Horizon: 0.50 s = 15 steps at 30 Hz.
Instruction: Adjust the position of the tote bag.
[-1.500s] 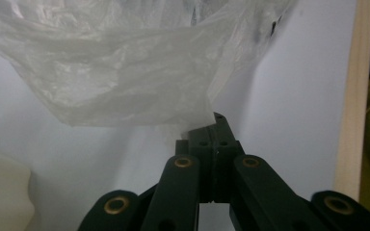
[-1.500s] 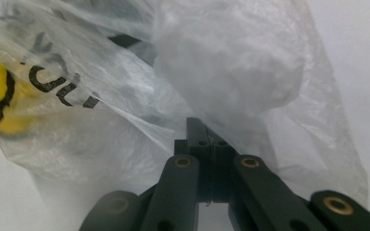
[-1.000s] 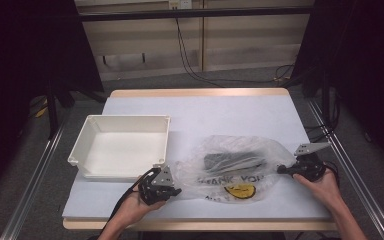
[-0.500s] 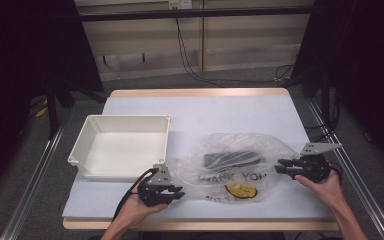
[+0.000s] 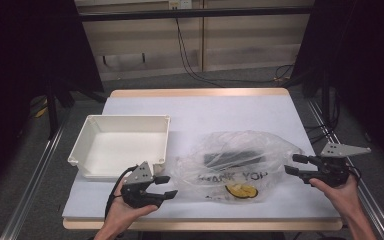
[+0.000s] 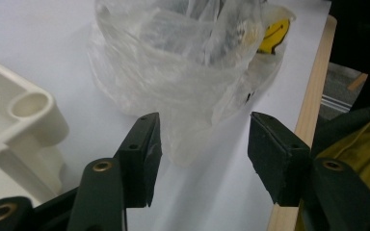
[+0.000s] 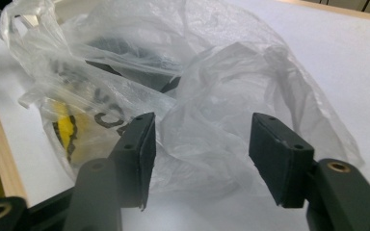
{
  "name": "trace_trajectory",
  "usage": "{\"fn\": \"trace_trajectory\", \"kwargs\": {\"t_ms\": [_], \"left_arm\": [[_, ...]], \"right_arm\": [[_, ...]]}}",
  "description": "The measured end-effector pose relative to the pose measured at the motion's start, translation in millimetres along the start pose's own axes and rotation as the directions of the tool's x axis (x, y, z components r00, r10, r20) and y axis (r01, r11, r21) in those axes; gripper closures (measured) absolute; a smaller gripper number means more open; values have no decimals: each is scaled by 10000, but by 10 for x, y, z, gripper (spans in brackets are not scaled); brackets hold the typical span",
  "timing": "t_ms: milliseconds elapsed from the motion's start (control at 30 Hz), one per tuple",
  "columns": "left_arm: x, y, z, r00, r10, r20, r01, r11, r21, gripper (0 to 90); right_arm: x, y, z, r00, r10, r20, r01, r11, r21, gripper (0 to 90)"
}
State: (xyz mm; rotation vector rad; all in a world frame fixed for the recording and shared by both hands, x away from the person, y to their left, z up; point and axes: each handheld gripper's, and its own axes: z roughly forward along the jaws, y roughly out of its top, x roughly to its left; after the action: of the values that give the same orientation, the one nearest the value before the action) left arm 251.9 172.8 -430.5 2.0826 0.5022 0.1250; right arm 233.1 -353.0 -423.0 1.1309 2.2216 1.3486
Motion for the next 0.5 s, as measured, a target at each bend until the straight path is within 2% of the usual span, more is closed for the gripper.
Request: {"fn": "trace_trajectory", "kwargs": {"t_ms": [133, 267, 333, 367, 400, 500], "left_arm": [[-26, 108, -107, 9995, 21, -312, -36, 9987, -510, 482], [-76, 206, -160, 9995, 39, -298, -65, 9961, -880, 599], [-92, 253, -161, 9993, 245, -292, -270, 9958, -879, 668], [-92, 253, -161, 9993, 245, -292, -270, 9958, -879, 712], [-102, 298, -127, 9994, 318, -159, -330, 9956, -873, 742], [-131, 368, -25, 9987, 514, 46, -509, 9959, -747, 827]], "right_arm": [[28, 2, -127, 9998, 73, 172, -69, 9997, -216, 419], [67, -10, -238, 9998, 25, 218, -17, 9993, -385, 488], [98, -8, -269, 9998, -123, 152, 129, 9991, -400, 569], [98, -8, -269, 9998, -123, 152, 129, 9991, -400, 569], [143, -2, -281, 9997, -250, -8, 250, 9989, -392, 645], [211, 24, -237, 9980, -537, -329, 528, 9982, -278, 769]]}}
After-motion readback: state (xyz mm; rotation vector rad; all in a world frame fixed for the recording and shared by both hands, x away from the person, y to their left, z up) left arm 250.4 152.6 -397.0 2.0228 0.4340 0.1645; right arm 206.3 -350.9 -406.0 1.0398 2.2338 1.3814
